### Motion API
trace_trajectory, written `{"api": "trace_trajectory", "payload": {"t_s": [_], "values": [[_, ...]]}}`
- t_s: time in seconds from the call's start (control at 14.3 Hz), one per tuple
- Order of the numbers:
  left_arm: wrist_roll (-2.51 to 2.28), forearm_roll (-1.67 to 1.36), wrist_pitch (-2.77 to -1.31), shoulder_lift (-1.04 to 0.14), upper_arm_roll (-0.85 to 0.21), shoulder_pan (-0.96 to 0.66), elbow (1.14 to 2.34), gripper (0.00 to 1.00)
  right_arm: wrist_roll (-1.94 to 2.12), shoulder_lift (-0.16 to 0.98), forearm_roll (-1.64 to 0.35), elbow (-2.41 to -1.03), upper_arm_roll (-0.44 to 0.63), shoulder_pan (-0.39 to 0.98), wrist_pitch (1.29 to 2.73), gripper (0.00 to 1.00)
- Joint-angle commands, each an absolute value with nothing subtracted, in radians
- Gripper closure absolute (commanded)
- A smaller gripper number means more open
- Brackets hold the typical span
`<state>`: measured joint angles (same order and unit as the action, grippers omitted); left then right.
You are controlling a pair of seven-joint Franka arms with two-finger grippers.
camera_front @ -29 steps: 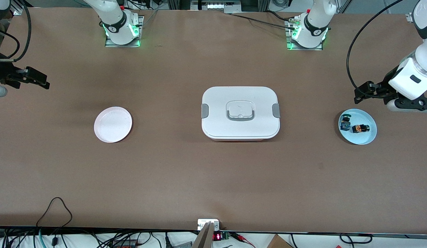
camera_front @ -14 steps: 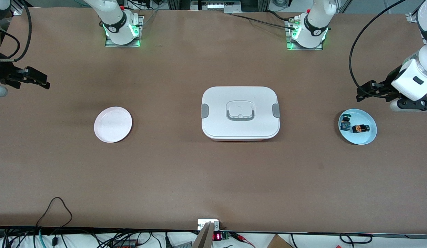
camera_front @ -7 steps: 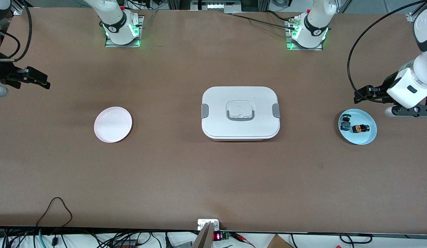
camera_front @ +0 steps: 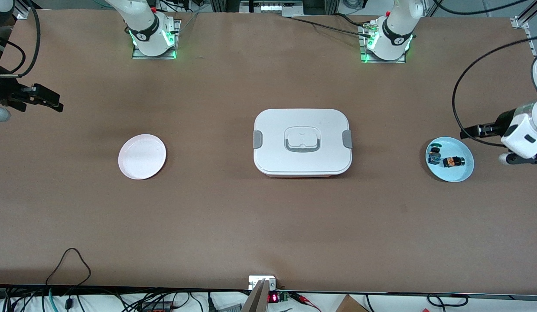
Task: Transfer orange switch to right arm and place
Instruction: 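Lower the left gripper onto the orange switch on the blue plate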
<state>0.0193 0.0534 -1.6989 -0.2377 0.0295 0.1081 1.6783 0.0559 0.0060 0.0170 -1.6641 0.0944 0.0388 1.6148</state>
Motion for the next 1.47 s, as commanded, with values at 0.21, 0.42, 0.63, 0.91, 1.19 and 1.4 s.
{"api": "trace_trajectory", "payload": {"t_s": [0.21,0.42,0.63,0.91,1.19,1.4], "values": [[0.127,0.15,-2.033,-0.396,0.023,0.175,1.75,0.01,0.051,-0.017,0.029,-1.68,0.087,0.037,1.609,0.0],[0.133,0.15,-2.185,-0.42,0.025,0.199,1.853,0.01,0.051,-0.017,0.029,-1.678,0.087,0.037,1.609,0.0],[0.135,0.152,-2.388,-0.423,0.025,0.242,1.974,0.01,0.051,-0.017,0.029,-1.678,0.086,0.037,1.609,0.0],[0.135,0.15,-2.444,-0.428,0.023,0.268,2.04,0.02,0.051,-0.017,0.029,-1.678,0.086,0.037,1.609,0.0],[0.137,0.152,-2.47,-0.462,0.023,0.285,2.043,0.03,0.051,-0.017,0.031,-1.678,0.086,0.037,1.611,0.0],[0.147,0.15,-2.493,-0.469,0.023,0.298,2.057,0.04,0.049,-0.017,0.031,-1.678,0.086,0.037,1.618,0.0]]}}
